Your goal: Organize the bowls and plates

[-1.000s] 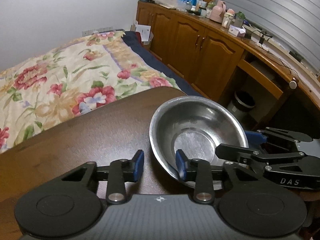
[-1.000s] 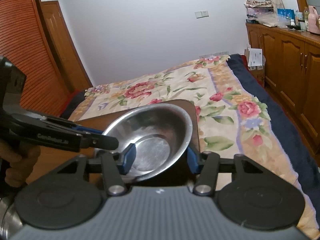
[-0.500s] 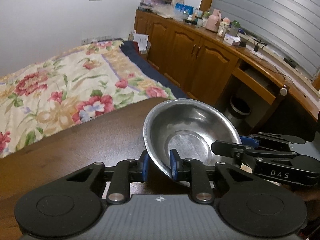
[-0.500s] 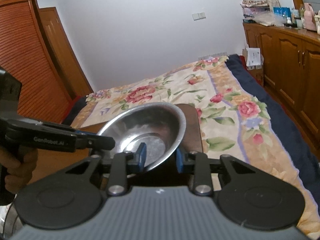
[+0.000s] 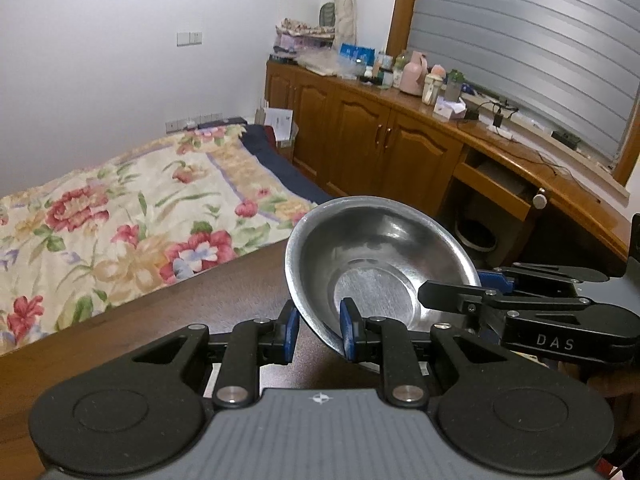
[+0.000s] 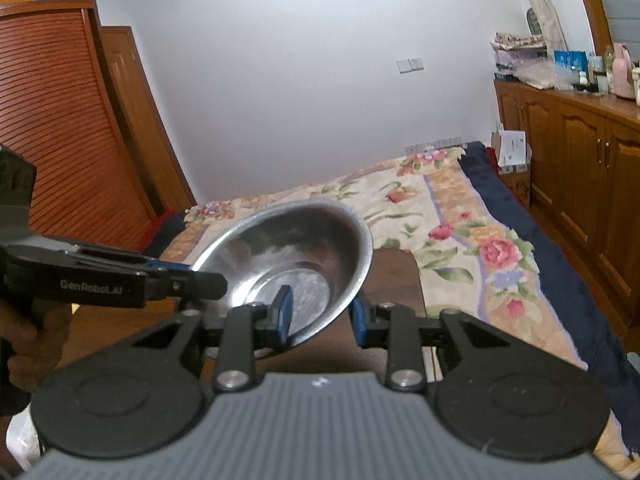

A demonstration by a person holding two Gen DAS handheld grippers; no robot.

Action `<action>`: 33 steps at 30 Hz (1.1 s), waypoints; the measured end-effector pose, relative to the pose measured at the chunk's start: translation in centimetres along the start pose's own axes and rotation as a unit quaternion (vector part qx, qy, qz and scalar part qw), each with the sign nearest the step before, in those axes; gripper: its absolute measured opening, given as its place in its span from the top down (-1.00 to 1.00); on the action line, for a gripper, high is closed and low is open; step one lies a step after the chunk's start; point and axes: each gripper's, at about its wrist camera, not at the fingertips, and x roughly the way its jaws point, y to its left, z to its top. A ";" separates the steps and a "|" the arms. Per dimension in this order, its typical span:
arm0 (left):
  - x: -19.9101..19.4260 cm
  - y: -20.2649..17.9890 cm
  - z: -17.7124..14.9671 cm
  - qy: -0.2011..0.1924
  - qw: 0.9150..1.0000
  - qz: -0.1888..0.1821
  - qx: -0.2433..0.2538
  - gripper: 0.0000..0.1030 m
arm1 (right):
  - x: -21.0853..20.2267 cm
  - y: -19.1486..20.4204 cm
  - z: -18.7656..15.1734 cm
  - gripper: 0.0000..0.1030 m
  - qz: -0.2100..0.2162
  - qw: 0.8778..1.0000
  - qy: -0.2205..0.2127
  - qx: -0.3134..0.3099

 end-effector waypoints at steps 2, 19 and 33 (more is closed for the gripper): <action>-0.8 -0.1 0.0 -0.006 1.000 0.002 0.002 0.54 | -0.4 0.4 0.2 0.37 0.001 1.000 -0.005 -0.004; -6.9 -0.8 -2.4 -0.040 0.999 0.013 0.008 0.53 | -2.9 3.7 0.1 0.37 0.011 0.999 -0.025 -0.030; -11.4 -1.2 -5.5 -0.062 0.998 0.028 0.004 0.53 | -4.2 6.6 -1.5 0.37 0.030 0.998 -0.021 -0.047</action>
